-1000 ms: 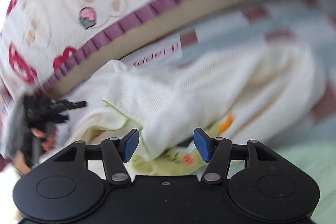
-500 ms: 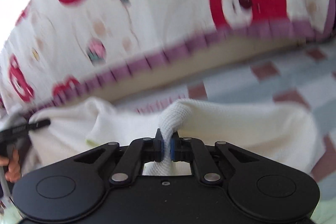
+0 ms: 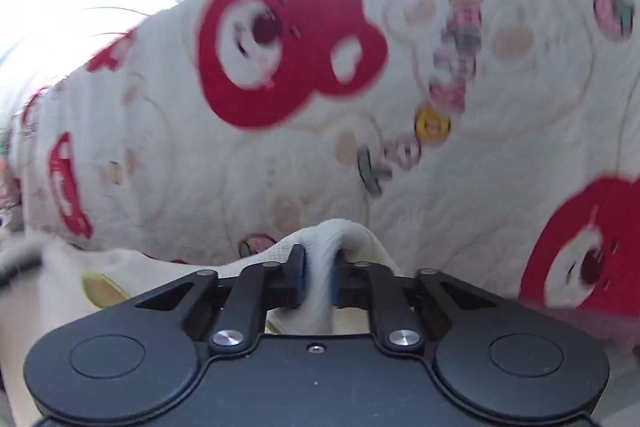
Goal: Fold clothes
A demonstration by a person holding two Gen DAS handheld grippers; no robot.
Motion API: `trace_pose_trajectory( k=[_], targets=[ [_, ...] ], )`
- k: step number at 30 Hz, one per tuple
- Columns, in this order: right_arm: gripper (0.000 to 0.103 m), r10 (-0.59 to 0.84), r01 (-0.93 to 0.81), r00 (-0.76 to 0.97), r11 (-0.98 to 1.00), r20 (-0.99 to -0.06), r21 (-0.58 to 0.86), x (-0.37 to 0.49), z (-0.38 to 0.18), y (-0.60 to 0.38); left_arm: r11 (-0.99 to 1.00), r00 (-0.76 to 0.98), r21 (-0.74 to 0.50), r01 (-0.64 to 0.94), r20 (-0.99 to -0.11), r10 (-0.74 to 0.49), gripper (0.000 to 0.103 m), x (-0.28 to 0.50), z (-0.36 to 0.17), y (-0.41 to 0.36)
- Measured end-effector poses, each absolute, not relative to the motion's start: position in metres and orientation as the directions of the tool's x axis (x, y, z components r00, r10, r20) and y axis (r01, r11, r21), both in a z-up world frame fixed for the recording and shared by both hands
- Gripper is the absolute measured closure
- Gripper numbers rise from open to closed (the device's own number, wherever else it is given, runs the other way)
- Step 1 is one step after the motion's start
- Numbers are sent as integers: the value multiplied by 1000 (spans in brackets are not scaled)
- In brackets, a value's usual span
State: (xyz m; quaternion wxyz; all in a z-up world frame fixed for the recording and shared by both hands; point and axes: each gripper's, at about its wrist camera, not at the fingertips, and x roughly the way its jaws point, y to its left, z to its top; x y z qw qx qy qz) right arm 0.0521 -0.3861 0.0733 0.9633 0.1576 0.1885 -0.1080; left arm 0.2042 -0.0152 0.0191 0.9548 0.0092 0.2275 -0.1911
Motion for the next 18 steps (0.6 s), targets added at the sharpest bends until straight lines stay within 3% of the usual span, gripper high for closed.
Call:
trace_pose_trajectory(
  k=[2, 8, 14, 15, 18],
  targets=[
    [70, -132, 295, 888, 898, -441, 326, 51, 44, -383, 898, 721, -142, 417, -550, -422, 56, 201, -15, -4],
    [68, 13, 228, 756, 932, -655, 282, -31, -51, -338, 852, 462, -279, 444, -743, -484, 56, 150, -93, 38],
    [54, 229, 158, 628, 898, -744, 410, -108, -100, -299, 819, 369, -339, 463, -767, -526, 51, 125, -103, 52],
    [49, 271, 147, 606, 886, -747, 440, -112, -103, -293, 815, 350, -367, 449, -767, -538, 51, 126, -104, 54],
    [49, 431, 88, 570, 814, -699, 574, -119, -109, -273, 798, 292, -447, 404, -764, -575, 50, 130, -110, 59]
  ],
)
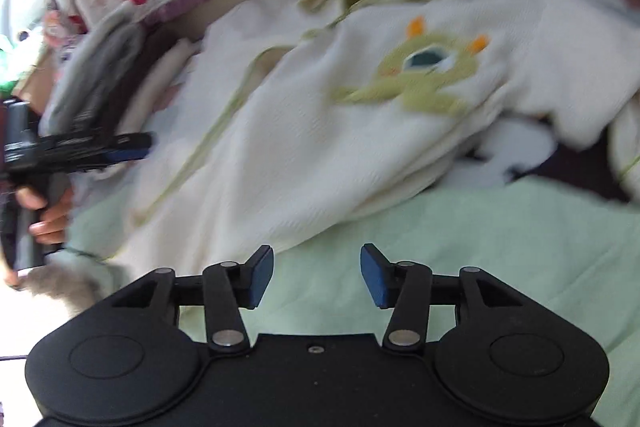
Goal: Fold clothes
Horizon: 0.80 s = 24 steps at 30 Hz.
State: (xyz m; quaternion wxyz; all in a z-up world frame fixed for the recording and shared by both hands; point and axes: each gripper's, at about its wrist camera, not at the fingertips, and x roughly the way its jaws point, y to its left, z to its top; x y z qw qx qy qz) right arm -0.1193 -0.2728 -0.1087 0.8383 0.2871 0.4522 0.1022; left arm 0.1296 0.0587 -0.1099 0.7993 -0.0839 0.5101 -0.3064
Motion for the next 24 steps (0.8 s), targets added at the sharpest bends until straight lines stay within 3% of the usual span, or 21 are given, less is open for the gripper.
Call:
trace_pose_trajectory(
  k=[3, 8, 9, 10, 13, 17, 20, 24],
  targets=[
    [42, 571, 15, 521, 737, -635, 675, -114, -115, -249, 791, 274, -462, 401, -763, -585, 50, 126, -113, 61],
    [38, 581, 14, 494, 738, -647, 674, -90, -135, -214, 794, 292, -440, 419, -763, -576, 51, 123, -114, 59],
    [52, 560, -2, 512, 759, -651, 651, -86, -132, -210, 793, 294, -444, 417, -760, -580, 52, 123, -114, 59],
    [95, 531, -31, 539, 788, -654, 614, -83, -128, -207, 789, 307, -449, 419, -748, -588, 52, 123, -113, 60],
    [98, 457, -118, 658, 847, -599, 518, -74, -96, -217, 763, 378, -465, 449, -674, -634, 52, 120, -99, 67],
    [98, 246, -51, 771, 943, -587, 329, -44, -51, -257, 714, 415, -481, 508, -590, -693, 51, 117, -83, 70],
    [98, 72, 56, 802, 979, -592, 195, -16, -34, -293, 683, 382, -469, 560, -586, -715, 50, 114, -81, 61],
    [98, -52, 213, 781, 959, -622, 187, 9, -40, -342, 657, 334, -383, 649, -632, -699, 50, 105, -81, 38]
  ],
)
